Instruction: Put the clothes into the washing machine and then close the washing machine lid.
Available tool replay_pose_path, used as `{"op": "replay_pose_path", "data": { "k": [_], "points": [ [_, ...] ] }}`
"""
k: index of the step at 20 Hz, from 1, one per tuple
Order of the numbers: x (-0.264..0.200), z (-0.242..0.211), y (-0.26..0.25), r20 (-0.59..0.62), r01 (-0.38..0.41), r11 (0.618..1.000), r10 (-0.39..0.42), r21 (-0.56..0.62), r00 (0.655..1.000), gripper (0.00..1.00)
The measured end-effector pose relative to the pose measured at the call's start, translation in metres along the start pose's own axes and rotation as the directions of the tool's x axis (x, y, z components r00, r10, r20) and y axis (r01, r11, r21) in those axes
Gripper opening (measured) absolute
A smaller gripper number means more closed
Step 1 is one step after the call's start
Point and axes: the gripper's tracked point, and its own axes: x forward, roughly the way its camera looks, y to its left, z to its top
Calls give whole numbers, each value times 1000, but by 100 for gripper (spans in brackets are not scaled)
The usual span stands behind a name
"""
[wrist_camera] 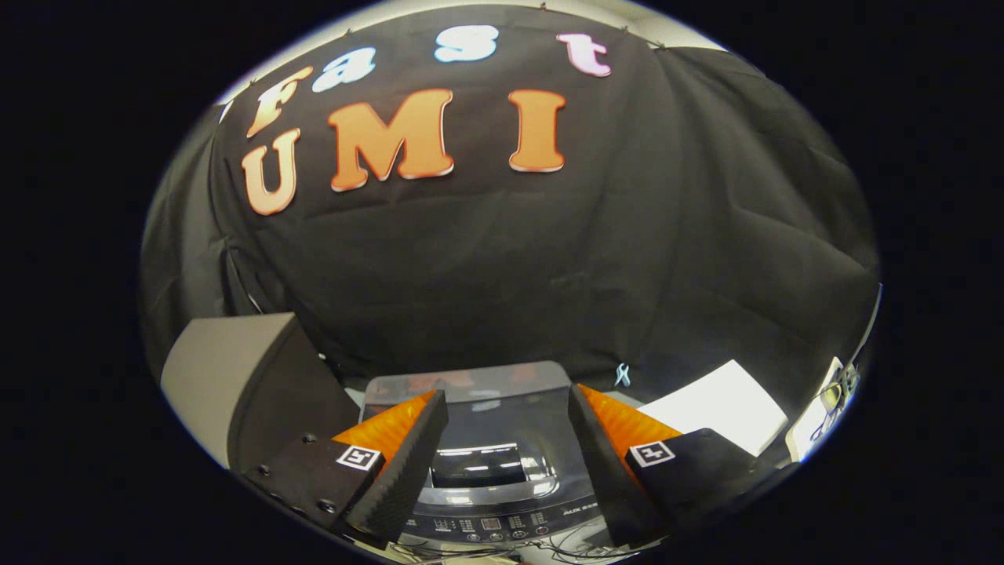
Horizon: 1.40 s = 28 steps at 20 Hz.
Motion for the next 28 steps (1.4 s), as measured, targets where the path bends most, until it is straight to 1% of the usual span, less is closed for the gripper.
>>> {"op": "replay_pose_path", "data": {
  "k": [2,5,11,14,17,20,28],
  "points": [
    [-24,27,-14,65,20,1000,-21,6,998,99],
    [-56,61,-39,151,74,997,-72,-10,986,99],
    [-107,105,-64,260,100,995,-104,27,960,99],
    [-127,114,-71,294,109,993,-115,37,949,99],
    [-136,116,-71,309,114,993,-118,30,944,99],
    [-136,115,-67,328,126,992,-124,15,937,99],
    [-129,109,-50,324,99,995,-94,3,941,99]
  ]
}}
